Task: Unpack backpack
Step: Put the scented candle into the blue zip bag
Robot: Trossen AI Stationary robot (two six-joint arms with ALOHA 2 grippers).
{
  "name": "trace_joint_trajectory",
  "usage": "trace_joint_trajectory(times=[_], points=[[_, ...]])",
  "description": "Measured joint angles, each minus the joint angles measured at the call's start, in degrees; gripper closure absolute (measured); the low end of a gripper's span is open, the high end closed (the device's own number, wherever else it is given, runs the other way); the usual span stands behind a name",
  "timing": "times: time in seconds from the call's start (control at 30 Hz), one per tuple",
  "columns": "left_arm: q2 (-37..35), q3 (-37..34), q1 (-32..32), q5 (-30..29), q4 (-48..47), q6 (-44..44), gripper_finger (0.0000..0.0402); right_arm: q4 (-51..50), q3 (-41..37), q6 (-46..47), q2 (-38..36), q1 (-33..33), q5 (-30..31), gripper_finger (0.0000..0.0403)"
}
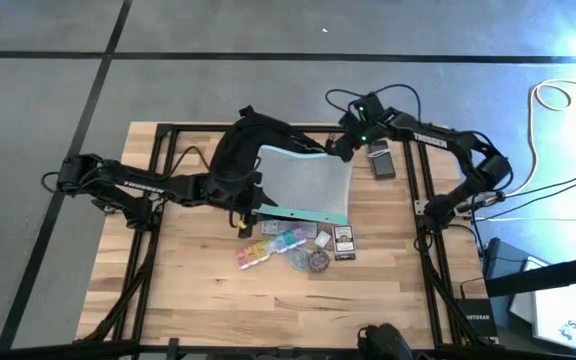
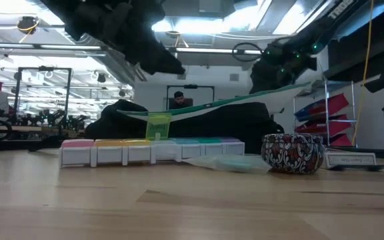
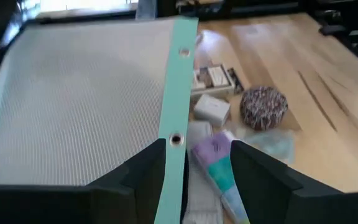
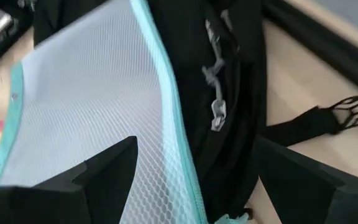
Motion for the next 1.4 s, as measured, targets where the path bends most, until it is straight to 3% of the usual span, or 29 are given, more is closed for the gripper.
trace_joint_trajectory(times=[0.1, 0.23, 0.33, 0.47, 0.77, 1.0, 1.17, 1.4], points=[[0.0, 0.0, 0.3, 0.0, 1.8, 1.6, 0.0235, -0.1, 0.0, -1.2, 0.4, 0.0, -5.8, 0.0102], [0.0, 0.0, 1.0, 0.0, 1.9, 2.4, 0.0235, -4.0, 0.0, -4.7, 0.4, 0.0, -9.2, 0.0102], [0.0, 0.0, 1.5, 0.0, 2.0, 2.4, 0.0235, -8.6, 0.0, -9.9, 0.4, 0.0, -9.1, 0.0102], [0.0, 0.0, 1.5, 0.0, 2.0, 2.4, 0.0235, -11.0, 0.0, -10.4, 0.4, 0.0, -8.6, 0.0102], [0.0, 0.0, 1.5, -0.4, 2.0, 4.1, 0.0235, -12.4, 0.0, -12.3, 0.4, 0.3, -16.3, 0.0102], [0.0, 0.0, 1.5, -0.9, 2.0, 3.7, 0.0235, -13.6, 0.0, -20.4, 0.3, 7.0, -17.0, 0.0108], [0.0, 0.0, 1.5, -1.0, 2.0, 3.8, 0.0235, -13.2, 0.0, -22.6, 0.3, 11.3, -14.2, 0.0161], [0.0, 0.0, 1.5, -1.0, 2.0, 3.9, 0.0235, -13.2, 0.0, -22.7, 0.3, 13.3, -13.4, 0.0306]])
